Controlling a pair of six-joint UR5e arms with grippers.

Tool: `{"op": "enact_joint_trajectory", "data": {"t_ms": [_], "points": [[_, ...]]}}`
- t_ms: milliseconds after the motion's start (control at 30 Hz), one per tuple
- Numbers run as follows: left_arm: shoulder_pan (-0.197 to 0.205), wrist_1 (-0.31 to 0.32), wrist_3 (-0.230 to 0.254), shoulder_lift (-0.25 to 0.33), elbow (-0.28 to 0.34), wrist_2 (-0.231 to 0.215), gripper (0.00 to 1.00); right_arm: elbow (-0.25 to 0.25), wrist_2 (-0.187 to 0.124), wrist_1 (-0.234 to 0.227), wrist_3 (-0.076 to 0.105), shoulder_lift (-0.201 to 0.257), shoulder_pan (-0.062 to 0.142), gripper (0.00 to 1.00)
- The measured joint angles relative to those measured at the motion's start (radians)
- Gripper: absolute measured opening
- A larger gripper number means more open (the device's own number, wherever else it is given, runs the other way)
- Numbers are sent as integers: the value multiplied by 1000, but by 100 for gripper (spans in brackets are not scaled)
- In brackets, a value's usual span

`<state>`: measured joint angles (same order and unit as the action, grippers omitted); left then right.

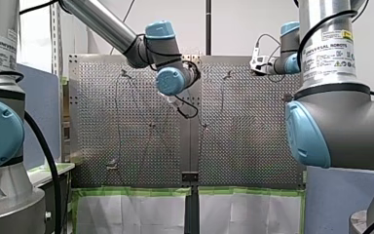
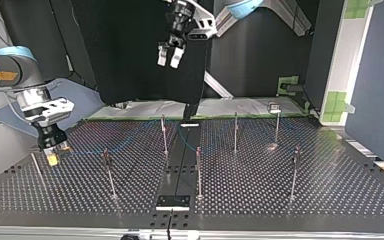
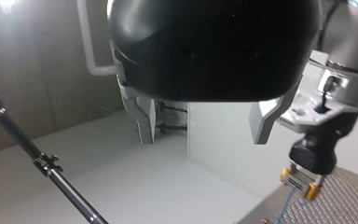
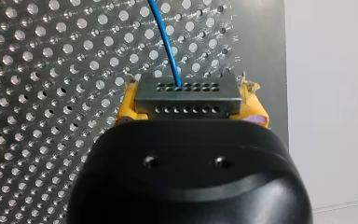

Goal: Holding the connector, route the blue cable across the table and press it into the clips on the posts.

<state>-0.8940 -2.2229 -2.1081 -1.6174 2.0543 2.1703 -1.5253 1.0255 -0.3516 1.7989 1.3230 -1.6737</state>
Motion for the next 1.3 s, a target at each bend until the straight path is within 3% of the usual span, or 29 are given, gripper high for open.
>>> {"op": "enact_joint_trajectory", "data": {"t_ms": [200,600,900,1067,1300], "points": [[12,52,-8,34,52,-52,100,0,0,0,0,0,0,0],[21,153,-8,-40,153,-153,100,0,0,0,0,0,0,0],[33,241,-4,-47,244,-244,100,0,0,0,0,0,0,0],[42,244,1,-48,291,-281,100,0,0,0,0,0,0,0],[67,185,57,-48,362,-257,100,0,0,0,0,0,0,0]]}}
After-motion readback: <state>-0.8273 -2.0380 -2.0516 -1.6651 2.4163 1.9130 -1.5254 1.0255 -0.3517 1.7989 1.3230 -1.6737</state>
